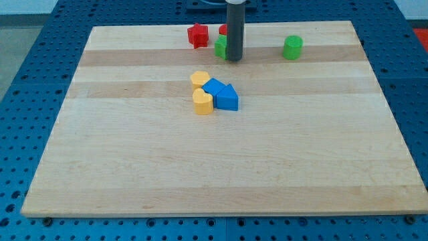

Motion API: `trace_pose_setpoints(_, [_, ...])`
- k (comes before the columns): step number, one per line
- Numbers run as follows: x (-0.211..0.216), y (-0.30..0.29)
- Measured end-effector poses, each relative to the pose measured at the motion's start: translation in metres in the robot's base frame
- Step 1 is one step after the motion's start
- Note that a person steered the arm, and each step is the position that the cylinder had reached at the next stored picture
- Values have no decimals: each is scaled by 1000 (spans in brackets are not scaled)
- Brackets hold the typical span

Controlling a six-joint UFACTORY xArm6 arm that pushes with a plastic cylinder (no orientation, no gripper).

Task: Slide the red star towards the top left

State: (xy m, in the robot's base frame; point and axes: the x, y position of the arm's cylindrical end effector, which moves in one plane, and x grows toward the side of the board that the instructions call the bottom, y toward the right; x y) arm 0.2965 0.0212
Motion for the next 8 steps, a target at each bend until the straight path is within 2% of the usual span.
trace_pose_setpoints(2, [3,-11])
trace_pose_setpoints(3, [35,7])
trace_pose_setpoints(4, [46,47])
trace_pose_setpoints(6, [24,143])
trace_pose_setpoints(8, [2,150])
